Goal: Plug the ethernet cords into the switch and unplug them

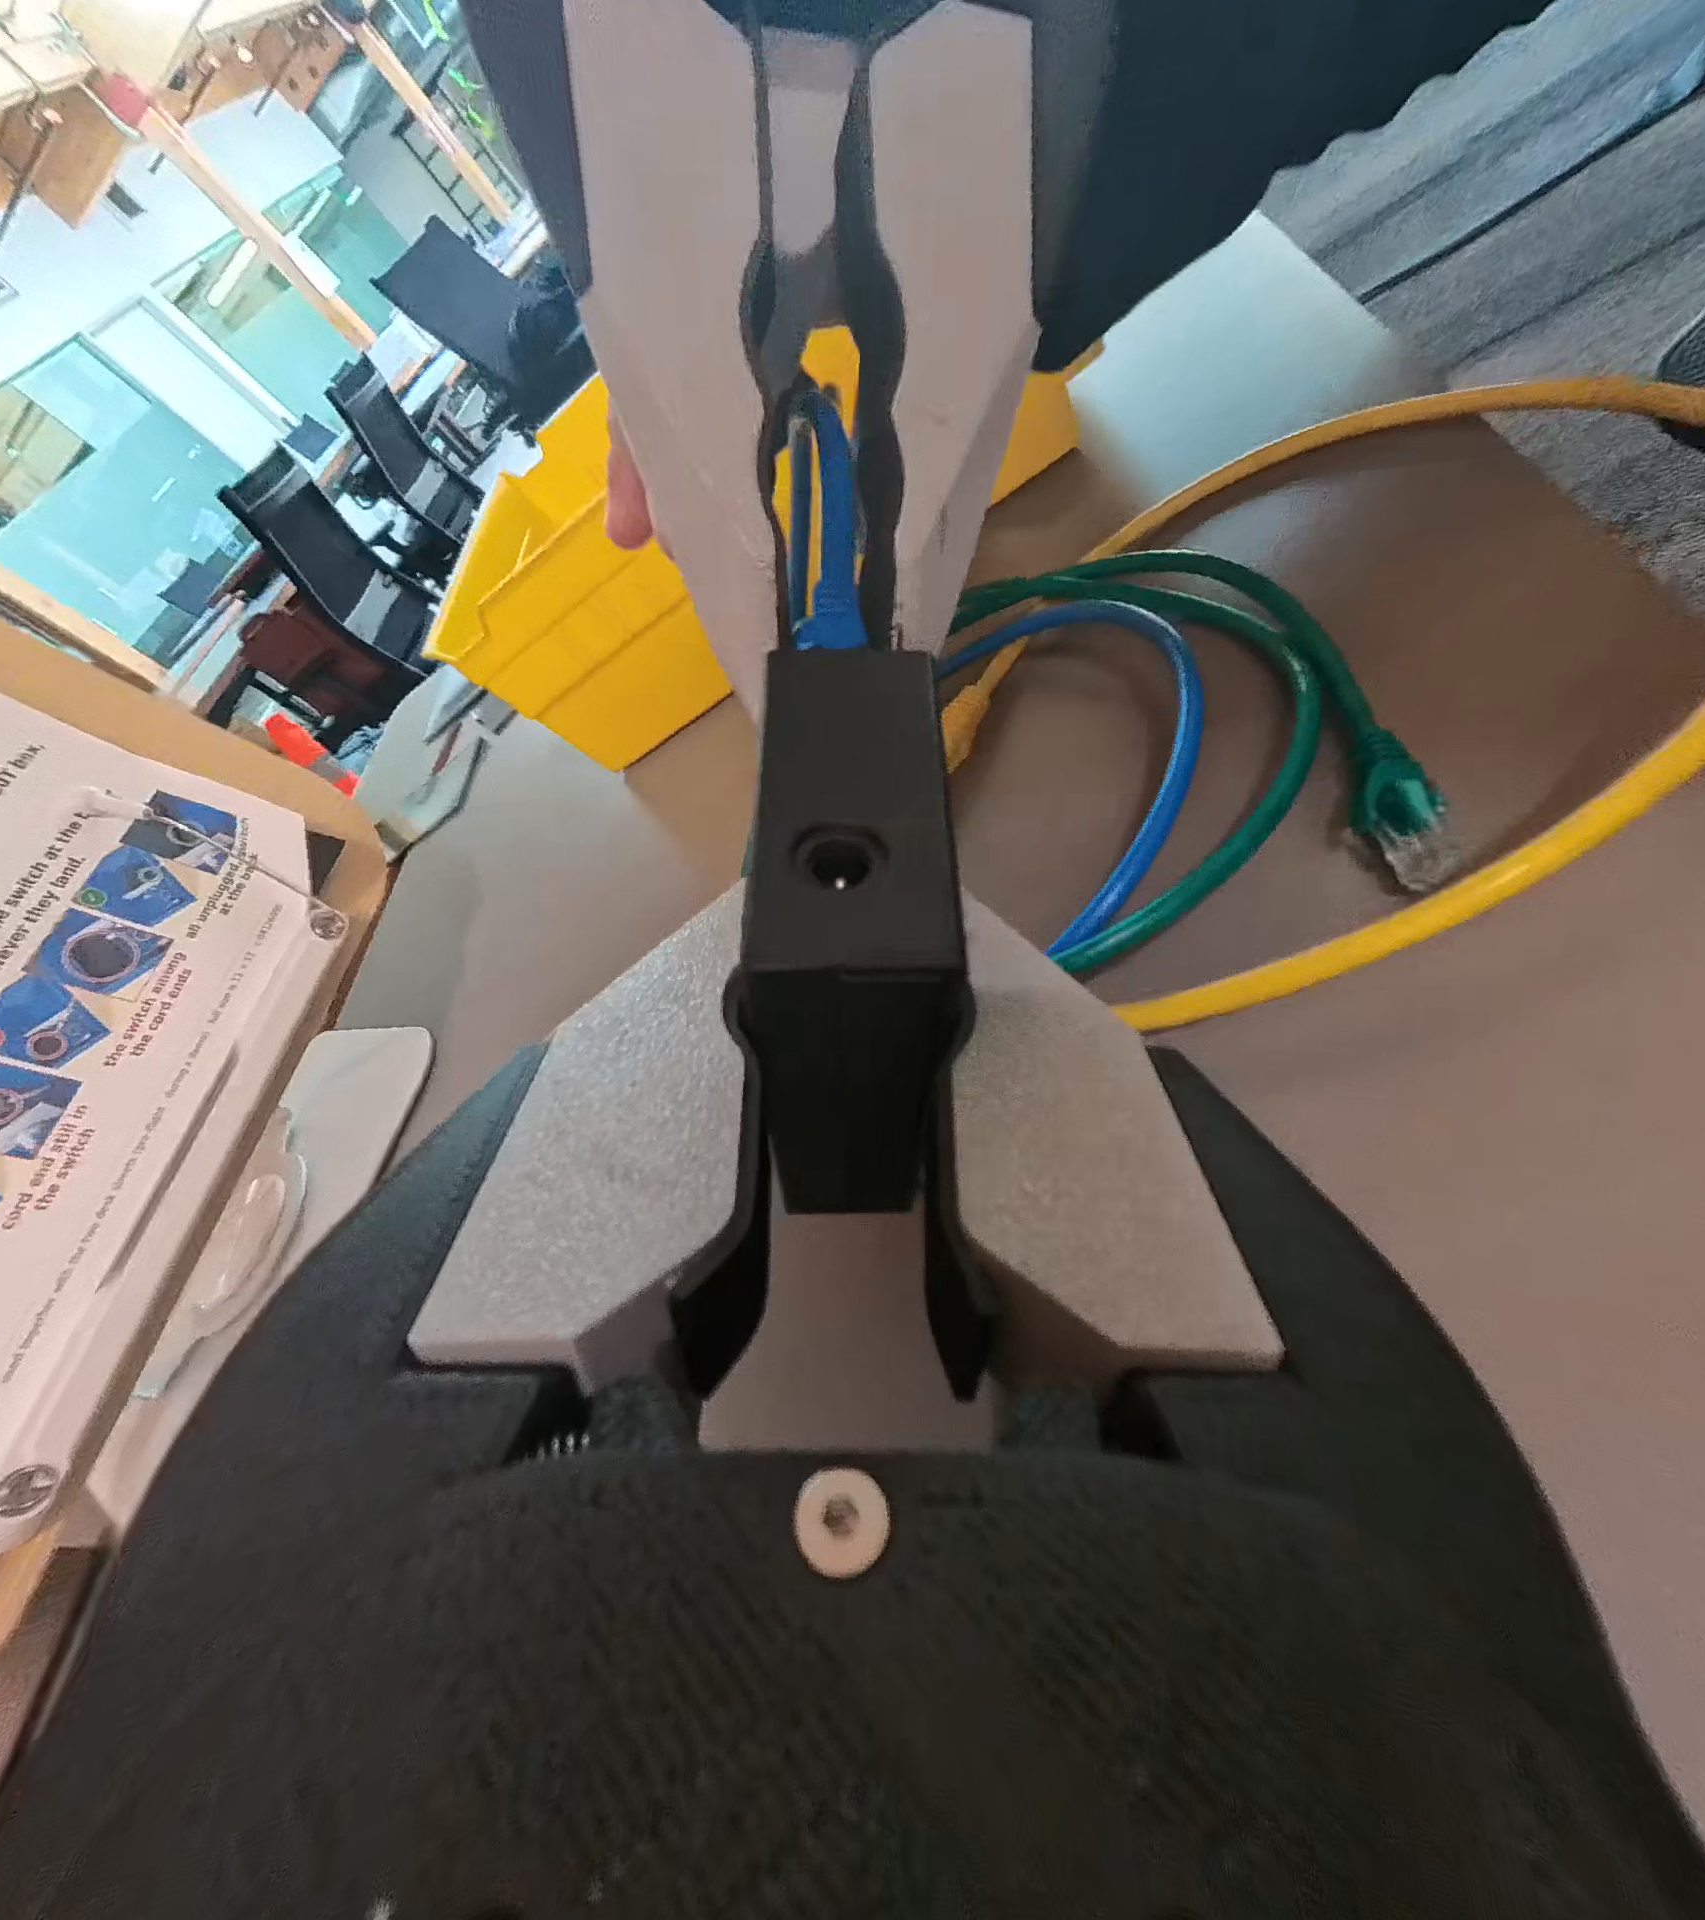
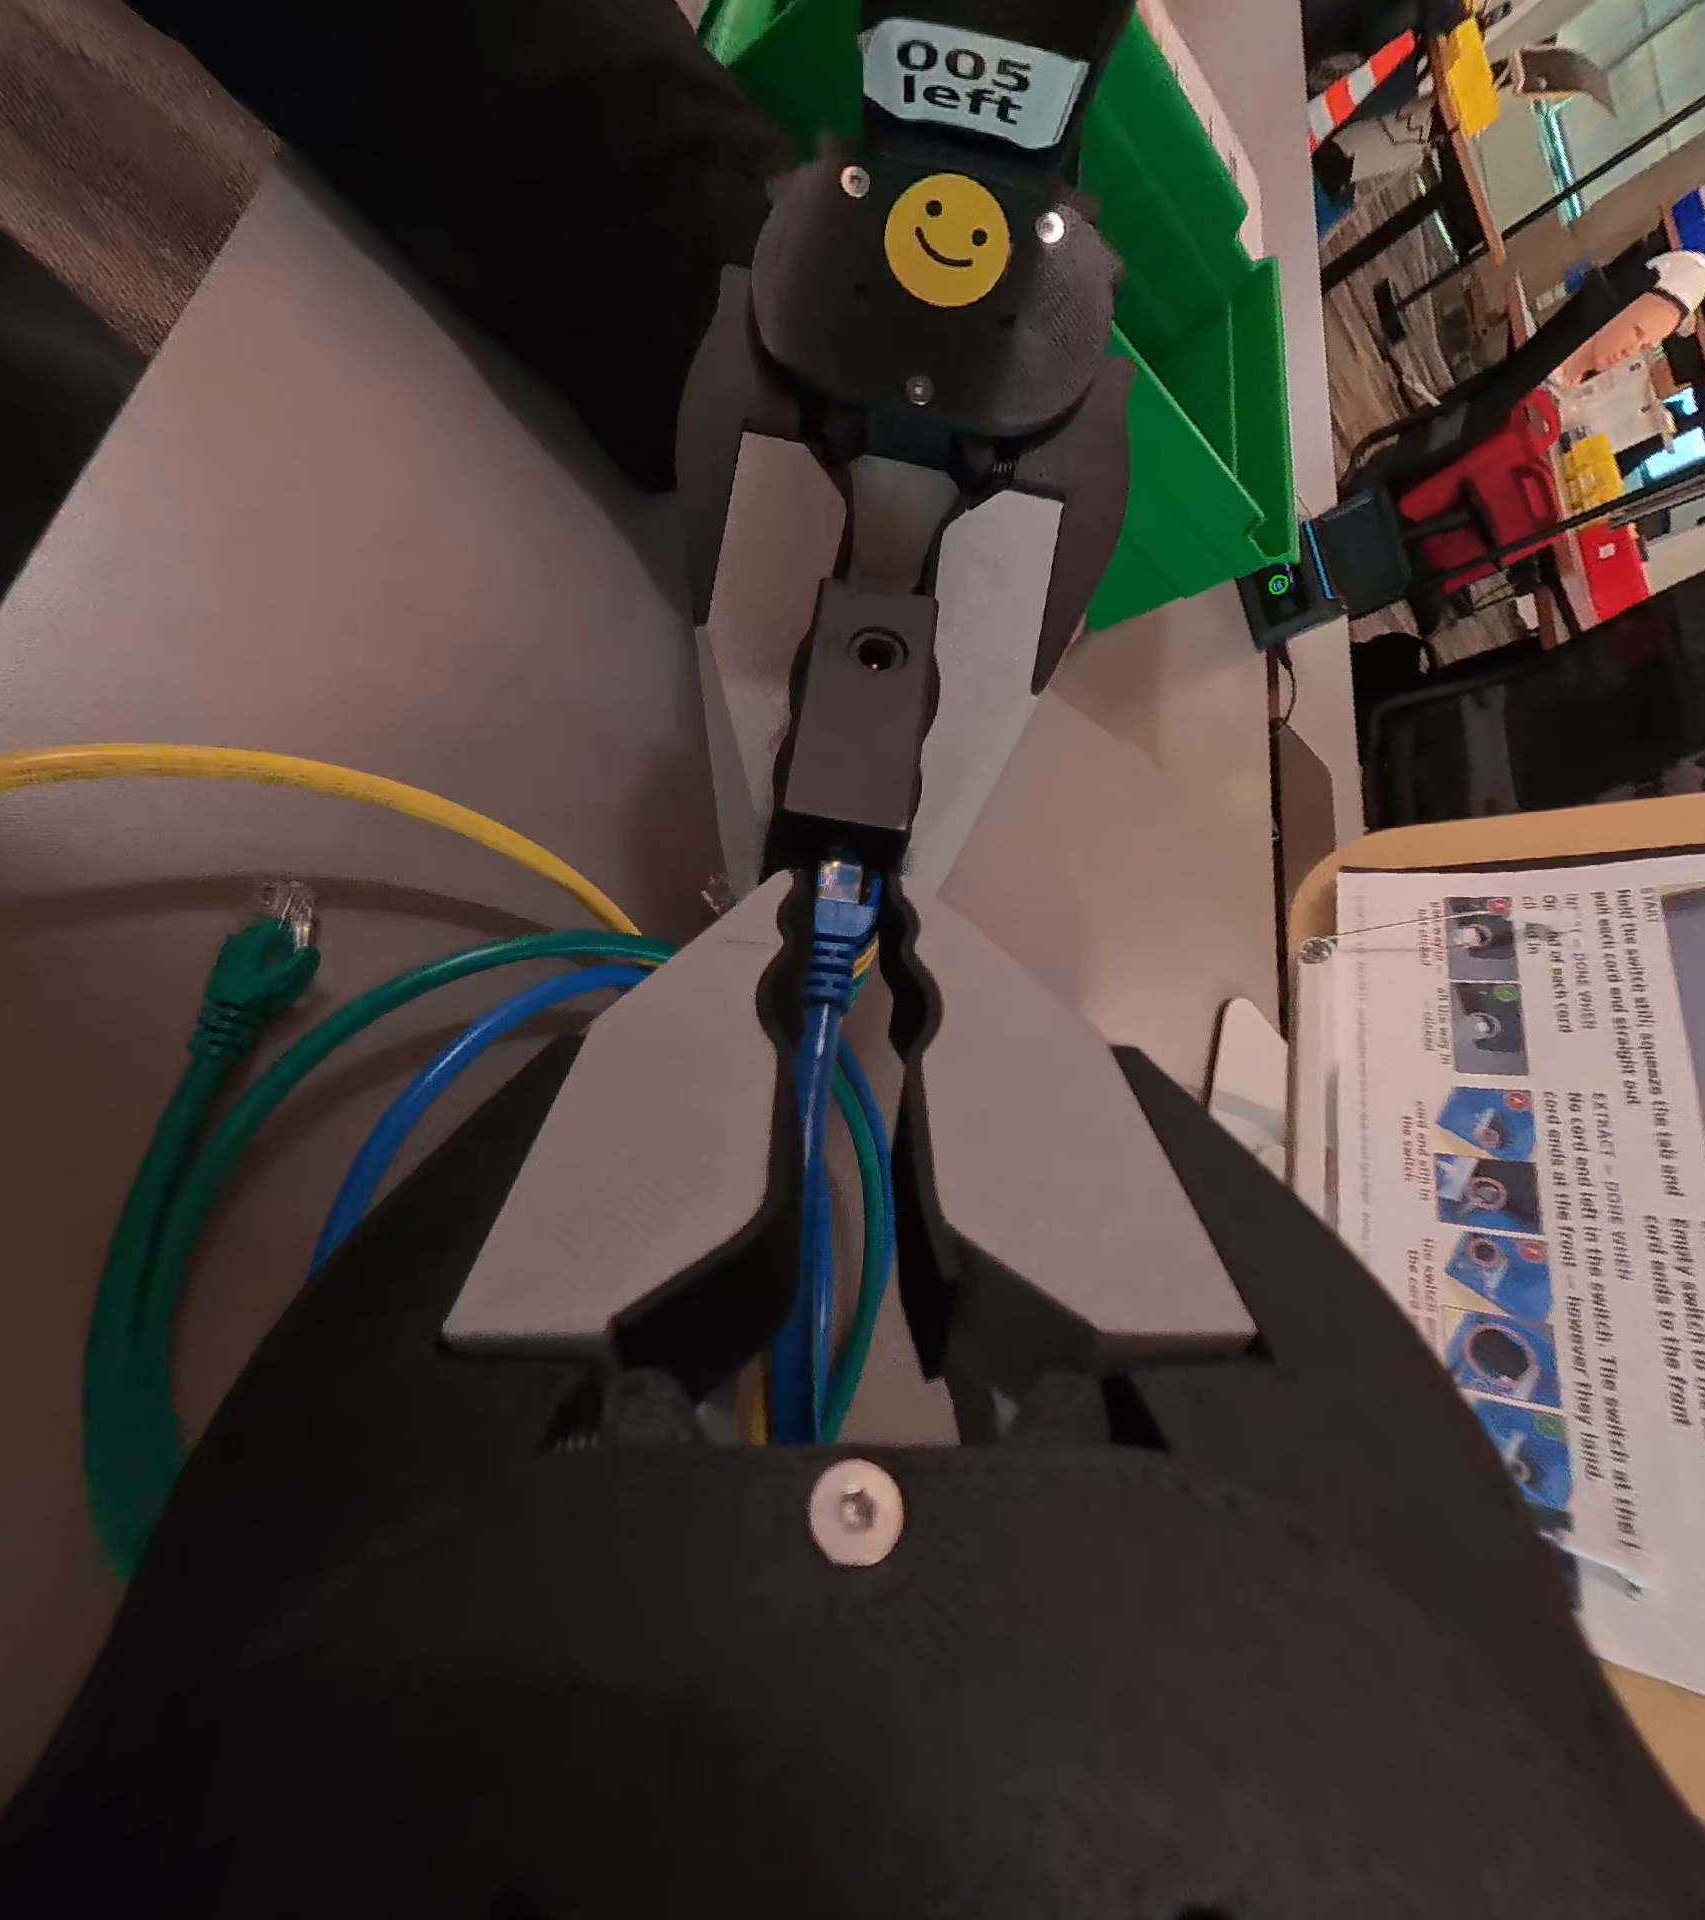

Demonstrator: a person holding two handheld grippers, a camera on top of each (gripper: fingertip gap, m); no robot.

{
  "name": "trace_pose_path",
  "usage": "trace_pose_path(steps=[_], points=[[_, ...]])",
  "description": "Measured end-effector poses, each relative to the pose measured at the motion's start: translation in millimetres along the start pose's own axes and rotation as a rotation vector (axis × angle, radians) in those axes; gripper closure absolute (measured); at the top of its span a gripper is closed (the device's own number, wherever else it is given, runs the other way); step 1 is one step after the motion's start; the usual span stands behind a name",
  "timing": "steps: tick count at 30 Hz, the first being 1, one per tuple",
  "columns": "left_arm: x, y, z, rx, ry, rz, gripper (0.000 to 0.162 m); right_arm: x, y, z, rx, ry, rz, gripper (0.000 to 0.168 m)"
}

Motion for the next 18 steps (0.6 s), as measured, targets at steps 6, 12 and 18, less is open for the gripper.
trace_pose_path(steps=[6,12,18], points=[[4.9,-11.1,1.7,-0.05,-0.135,-0.068,0.133,-4.9,-0.8,1.3,0.04,0.051,-0.055,0.159],[5.2,-22.3,7.4,-0.111,-0.114,-0.06,0.135,-3.4,-5.7,1.7,0.014,0.064,-0.098,0.159],[6.5,-15.2,6.9,-0.09,-0.066,0.003,0.135,4.7,-5.6,-7.9,0.108,0.212,0.087,0.157]])
Point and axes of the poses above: each gripper's, where its closed fingertips meet, z back along the fingers, y out of its underside, x = y × z across the jaws, the point moved 6 cm from there along z, back along the fingers, and after that the axes turned 8 degrees about -z, right-handed, at the moved point
